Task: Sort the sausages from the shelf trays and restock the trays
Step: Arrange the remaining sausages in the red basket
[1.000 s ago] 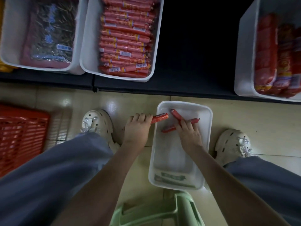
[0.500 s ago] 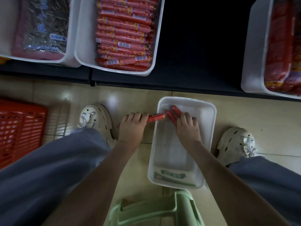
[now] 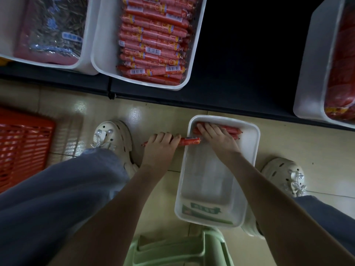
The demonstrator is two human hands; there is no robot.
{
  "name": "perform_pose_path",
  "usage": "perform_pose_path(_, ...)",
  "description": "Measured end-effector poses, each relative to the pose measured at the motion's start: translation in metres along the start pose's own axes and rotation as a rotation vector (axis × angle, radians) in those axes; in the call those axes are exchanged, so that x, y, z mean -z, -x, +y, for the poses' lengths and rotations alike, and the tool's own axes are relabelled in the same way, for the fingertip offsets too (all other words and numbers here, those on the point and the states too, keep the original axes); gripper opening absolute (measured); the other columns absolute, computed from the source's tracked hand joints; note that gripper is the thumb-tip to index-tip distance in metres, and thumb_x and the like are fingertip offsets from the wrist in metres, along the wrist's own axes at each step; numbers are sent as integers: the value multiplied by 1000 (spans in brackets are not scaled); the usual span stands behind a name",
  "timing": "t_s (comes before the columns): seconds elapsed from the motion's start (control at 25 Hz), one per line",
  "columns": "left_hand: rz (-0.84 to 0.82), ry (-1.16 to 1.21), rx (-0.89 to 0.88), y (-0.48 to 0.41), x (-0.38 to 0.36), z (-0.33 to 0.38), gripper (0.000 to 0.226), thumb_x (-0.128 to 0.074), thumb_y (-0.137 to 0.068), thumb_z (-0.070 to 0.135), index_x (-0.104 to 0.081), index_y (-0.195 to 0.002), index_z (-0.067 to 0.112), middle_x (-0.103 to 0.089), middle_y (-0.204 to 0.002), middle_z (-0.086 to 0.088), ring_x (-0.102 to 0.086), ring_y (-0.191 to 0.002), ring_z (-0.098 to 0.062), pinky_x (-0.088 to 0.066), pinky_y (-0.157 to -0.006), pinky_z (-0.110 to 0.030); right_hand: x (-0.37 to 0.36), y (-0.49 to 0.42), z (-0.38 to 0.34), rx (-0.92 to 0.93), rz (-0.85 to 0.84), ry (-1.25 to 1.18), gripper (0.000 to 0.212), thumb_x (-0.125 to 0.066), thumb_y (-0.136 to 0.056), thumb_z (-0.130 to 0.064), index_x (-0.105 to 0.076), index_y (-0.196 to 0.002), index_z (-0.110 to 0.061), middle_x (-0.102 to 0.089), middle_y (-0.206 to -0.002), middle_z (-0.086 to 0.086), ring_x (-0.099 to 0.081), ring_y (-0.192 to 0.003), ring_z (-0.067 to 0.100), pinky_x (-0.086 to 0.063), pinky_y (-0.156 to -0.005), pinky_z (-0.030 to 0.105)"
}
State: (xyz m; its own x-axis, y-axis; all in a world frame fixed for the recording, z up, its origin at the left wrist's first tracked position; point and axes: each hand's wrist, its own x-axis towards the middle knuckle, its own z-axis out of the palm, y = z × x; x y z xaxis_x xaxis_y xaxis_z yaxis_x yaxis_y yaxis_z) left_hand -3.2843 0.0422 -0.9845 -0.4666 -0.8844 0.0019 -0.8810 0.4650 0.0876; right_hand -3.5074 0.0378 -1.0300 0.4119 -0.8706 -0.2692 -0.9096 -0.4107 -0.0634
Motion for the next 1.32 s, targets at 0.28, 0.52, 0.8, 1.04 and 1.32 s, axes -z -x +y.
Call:
perform_pose_path(0.28,36,51,-89,-6,7,27,33,-42,-78,9,-73,-90,12,-63,-73,-3,-62,-67,-22,-50,-64,-30,33,31,-8,-64,166,-419,55,-50,-79,-18,-44,-133,-11,-57,-117,11,-52,-104,27,-45,-91,39)
perform_pose_path(0.52,-22,6,-85,-11,1,42,52,-70,-68,10,-62,-119,9,-63,-107,-7,-58,-99,-25,-38,-91,-37,13,49,-22,-88,191,-279,24,-54,-88,-19,-62,-105,-4,-64,-86,10,-61,-74,28,-53,-63,35)
perform_pose_path(0.8,-321,-35,15,-2,-20,49,103,-68,-77,47,-3,-151,16,0,-158,-11,-9,-146,-26,3,-117,-43,3,75,2,-421,-84,-120,39,-76,-62,5,-61,-98,1,-61,-84,15,-60,-74,34,-51,-64,40)
perform_pose_path(1.04,-225,-7,19,4,-26,43,93,-73,-69,38,-30,-148,12,-30,-153,-13,-33,-139,-26,-30,-113,-44,-18,20,-22,-189,-130,-79,59,-56,-78,-10,-48,-136,-7,-53,-133,20,-54,-121,36,-44,-100,48)
perform_pose_path(1.32,-420,38,102,-3,-6,44,86,-56,-89,39,-1,-151,15,-7,-158,-16,-14,-146,-30,-5,-116,-44,28,7,-12,-286,-168,-167,64,-35,-97,-13,-3,-152,-11,-11,-159,9,-12,-146,24,-8,-118,37)
